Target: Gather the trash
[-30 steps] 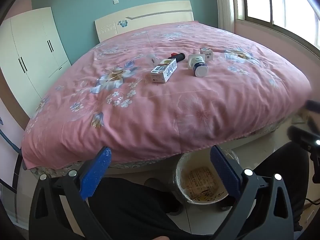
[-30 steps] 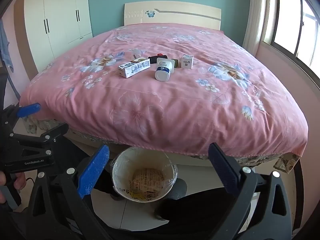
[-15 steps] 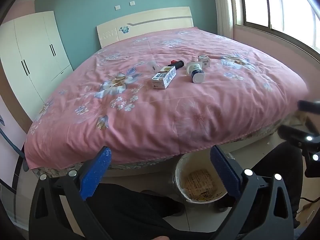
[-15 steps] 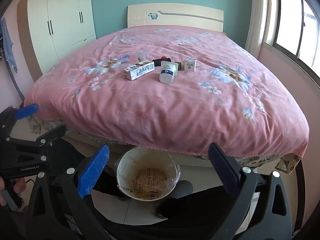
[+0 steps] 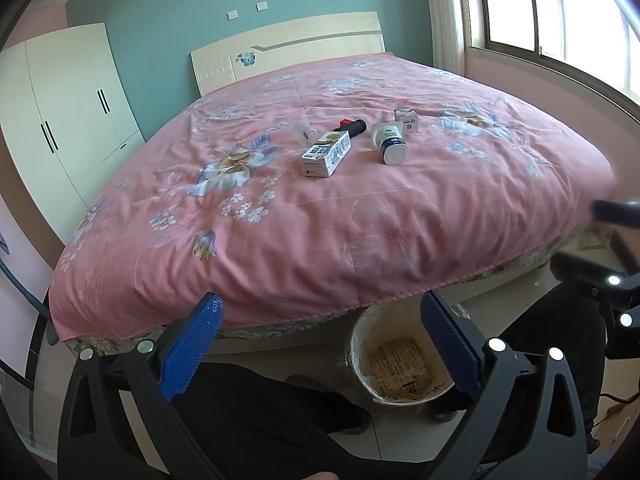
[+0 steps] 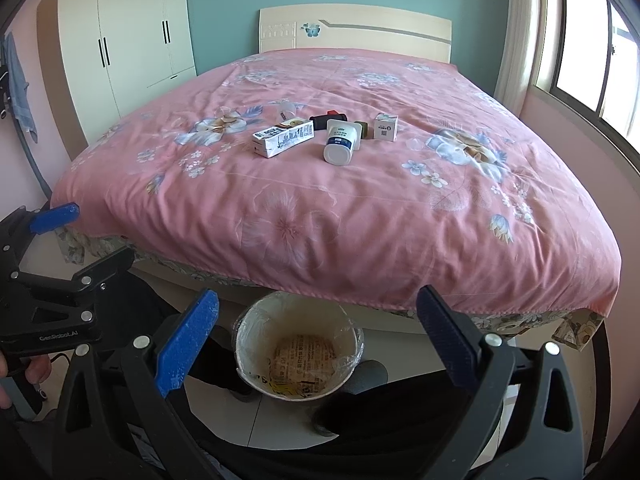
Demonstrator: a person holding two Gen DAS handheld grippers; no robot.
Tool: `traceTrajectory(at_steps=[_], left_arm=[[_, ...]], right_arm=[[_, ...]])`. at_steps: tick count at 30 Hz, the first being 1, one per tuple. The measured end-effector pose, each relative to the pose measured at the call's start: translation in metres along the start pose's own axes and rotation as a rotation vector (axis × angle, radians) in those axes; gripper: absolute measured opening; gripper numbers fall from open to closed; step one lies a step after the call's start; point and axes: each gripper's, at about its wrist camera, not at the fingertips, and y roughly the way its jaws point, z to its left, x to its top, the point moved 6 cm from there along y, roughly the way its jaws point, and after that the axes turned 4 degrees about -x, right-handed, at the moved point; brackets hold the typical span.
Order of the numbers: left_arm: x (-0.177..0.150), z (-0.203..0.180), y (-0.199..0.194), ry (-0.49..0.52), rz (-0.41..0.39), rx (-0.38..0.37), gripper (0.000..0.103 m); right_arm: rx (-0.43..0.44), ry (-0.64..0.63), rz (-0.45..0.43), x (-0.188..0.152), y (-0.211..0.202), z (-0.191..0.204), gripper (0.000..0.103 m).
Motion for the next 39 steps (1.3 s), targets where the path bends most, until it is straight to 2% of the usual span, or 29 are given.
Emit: traceTrajectory(at_steps=[14,23,39], left_arm=[[-0.001,0.005,0.003,-0.011,0.005,0.012,0.101],[-0.001,0.006,0.007,-0.030,0.019,-0.025,0.101],[0.000,0.013,0.005,-0.037,0.014,0.005,0.101]], right_arm=[[0.003,-0.015,0.000,0.002,0.002,0.002,0.097],[-0.004,-0.006,-0.010,0.005,0.000,-0.003,0.097],[-0.014,-0.006,-0.014,0.006,-0.001,-0.006,0.096]])
